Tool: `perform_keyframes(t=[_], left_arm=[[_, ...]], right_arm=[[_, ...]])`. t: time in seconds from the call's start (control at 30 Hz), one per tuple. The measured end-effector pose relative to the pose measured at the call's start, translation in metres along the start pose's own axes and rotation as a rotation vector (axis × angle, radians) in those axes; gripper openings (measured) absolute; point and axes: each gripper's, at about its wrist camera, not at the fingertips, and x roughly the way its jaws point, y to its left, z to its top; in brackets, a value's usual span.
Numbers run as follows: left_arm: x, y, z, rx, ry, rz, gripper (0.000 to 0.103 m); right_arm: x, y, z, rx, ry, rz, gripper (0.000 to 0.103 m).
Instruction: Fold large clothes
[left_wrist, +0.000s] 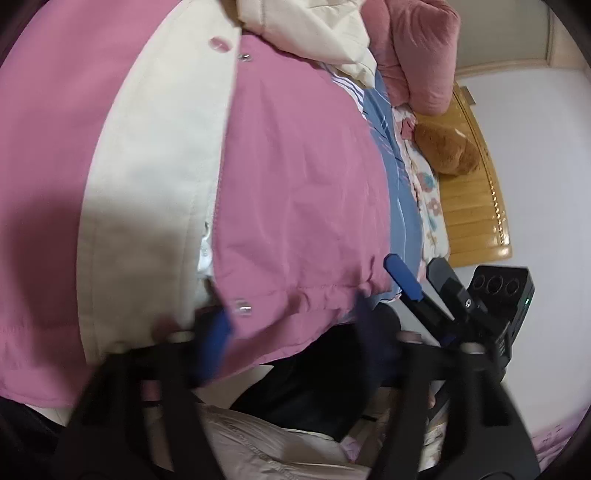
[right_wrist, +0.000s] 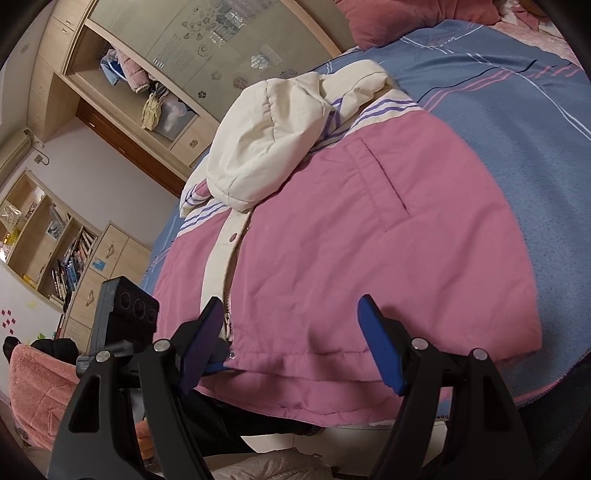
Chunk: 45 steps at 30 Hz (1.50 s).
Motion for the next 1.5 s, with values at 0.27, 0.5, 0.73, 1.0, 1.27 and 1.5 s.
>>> perform_keyframes(t=[0.27, 0.5, 0.73, 1.0, 1.27, 1.5], left_arm=[[-0.007, -0.002, -0.005, 0.033, -0.010, 0.021, 0.006], [-0.023, 0.019, -0.013, -0.002, -0.030, 0.029, 0.006], [-0.020, 0.034, -0.023, -0.030, -0.003, 0.068, 0.005], [-0.067, -0.007, -0.028, 0.169, -0.132, 0.159, 0.071], [-0.137, 0.029, -0.009, 0.048, -0.338, 0.290, 0.073], [-0.127, 0.066, 0.001, -0.030, -0.316, 0.317, 0.074]], right_arm=[[0.009, 0.001, -0.004, 0.005, 0.022, -0.012, 0.075], [0.016, 0.001, -0.003, 0.015, 0.036, -0.010, 0.075], [0.021, 0.000, -0.005, 0.015, 0.057, -0.012, 0.075], [0.006, -0.008, 0.004, 0.028, 0.009, -0.021, 0.075], [0.028, 0.019, -0.005, -0.053, 0.053, 0.012, 0.075], [0.071, 0.010, -0.012, -0.038, 0.144, -0.045, 0.076]])
